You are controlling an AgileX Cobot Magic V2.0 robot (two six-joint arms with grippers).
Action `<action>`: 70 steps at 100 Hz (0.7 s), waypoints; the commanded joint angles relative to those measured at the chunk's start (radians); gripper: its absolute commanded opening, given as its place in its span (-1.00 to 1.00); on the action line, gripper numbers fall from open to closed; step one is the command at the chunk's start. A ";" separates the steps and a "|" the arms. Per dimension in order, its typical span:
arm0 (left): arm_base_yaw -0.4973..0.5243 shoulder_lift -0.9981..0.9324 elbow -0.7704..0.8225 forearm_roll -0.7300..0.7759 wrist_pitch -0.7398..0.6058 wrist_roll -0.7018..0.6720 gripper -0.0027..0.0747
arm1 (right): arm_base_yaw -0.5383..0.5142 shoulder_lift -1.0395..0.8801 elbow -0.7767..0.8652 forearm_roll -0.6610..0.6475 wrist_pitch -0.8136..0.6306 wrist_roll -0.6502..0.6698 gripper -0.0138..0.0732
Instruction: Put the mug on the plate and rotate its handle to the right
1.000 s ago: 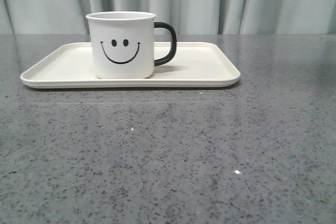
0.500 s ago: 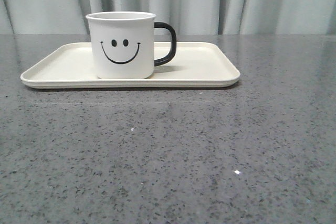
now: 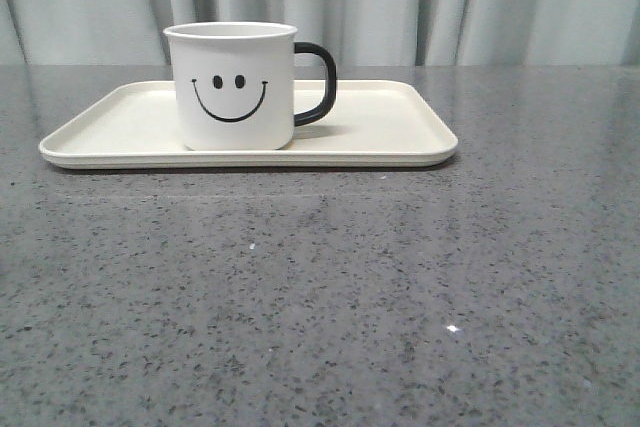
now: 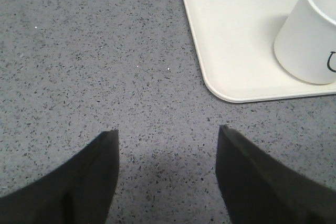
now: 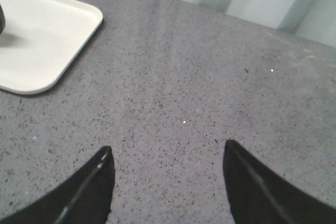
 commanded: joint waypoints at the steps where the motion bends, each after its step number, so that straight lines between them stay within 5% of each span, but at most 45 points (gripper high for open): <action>1: 0.001 -0.004 -0.028 -0.007 -0.068 -0.009 0.10 | -0.008 0.000 -0.025 0.003 -0.131 0.014 0.37; 20: 0.001 -0.004 -0.028 -0.007 -0.068 -0.009 0.03 | -0.008 0.000 -0.025 0.004 -0.160 0.014 0.22; 48: 0.001 -0.004 -0.028 -0.007 -0.068 -0.009 -0.73 | -0.008 0.000 -0.025 0.004 -0.160 0.014 -0.84; 55: 0.001 -0.004 -0.028 -0.007 -0.068 -0.009 -0.98 | -0.008 0.000 -0.025 0.004 -0.160 0.014 -0.82; 70: 0.001 -0.004 -0.028 -0.007 -0.075 -0.009 -0.98 | -0.008 0.000 -0.025 0.004 -0.150 0.014 -0.83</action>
